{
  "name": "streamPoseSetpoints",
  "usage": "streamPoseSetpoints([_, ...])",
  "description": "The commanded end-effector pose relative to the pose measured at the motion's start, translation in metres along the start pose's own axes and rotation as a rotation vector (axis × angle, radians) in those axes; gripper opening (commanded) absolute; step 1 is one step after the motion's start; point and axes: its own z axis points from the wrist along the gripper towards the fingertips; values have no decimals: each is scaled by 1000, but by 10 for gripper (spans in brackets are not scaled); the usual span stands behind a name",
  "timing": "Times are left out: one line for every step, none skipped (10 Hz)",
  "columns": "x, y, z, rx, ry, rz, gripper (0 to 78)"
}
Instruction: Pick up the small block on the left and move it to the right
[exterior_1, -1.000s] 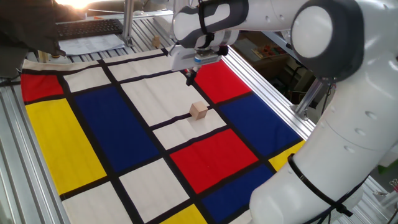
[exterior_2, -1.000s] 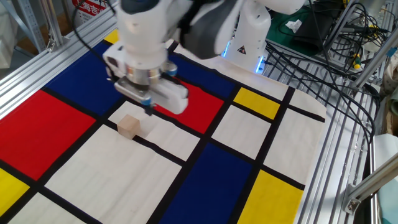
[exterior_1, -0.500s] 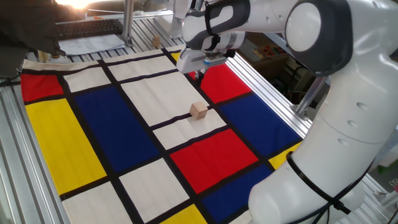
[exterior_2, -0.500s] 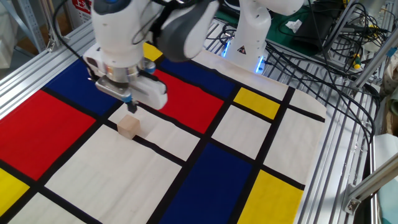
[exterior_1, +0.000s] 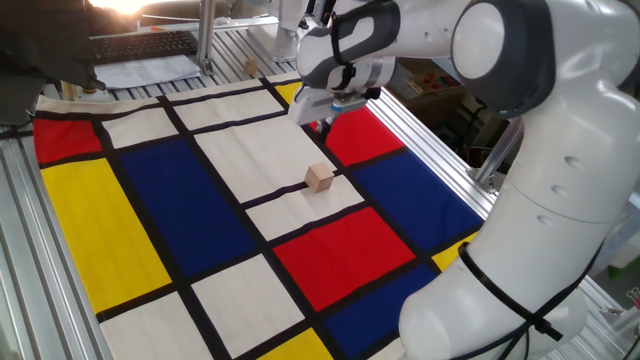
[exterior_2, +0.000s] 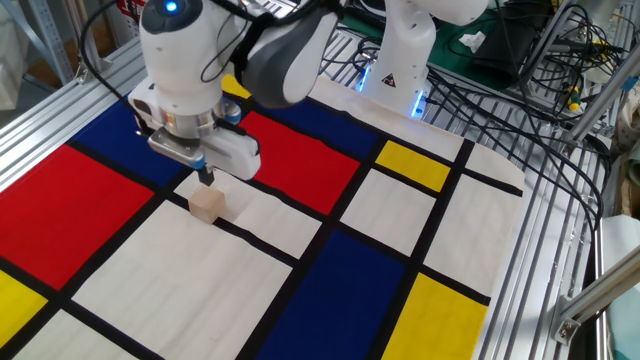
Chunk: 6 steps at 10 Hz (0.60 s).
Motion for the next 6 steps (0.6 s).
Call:
streamPoseSetpoints([-4,-1,33,6,-33,-10,0])
streamPoseSetpoints([-4,-1,39,7,-32,-13,0])
streamPoseSetpoints([-4,-2,43,12,-27,-26,0])
streamPoseSetpoints([-4,-2,43,12,-27,-26,0])
streamPoseSetpoints([-2,-8,44,8,-17,-37,0])
streamPoseSetpoints([0,-12,45,9,-20,-32,0])
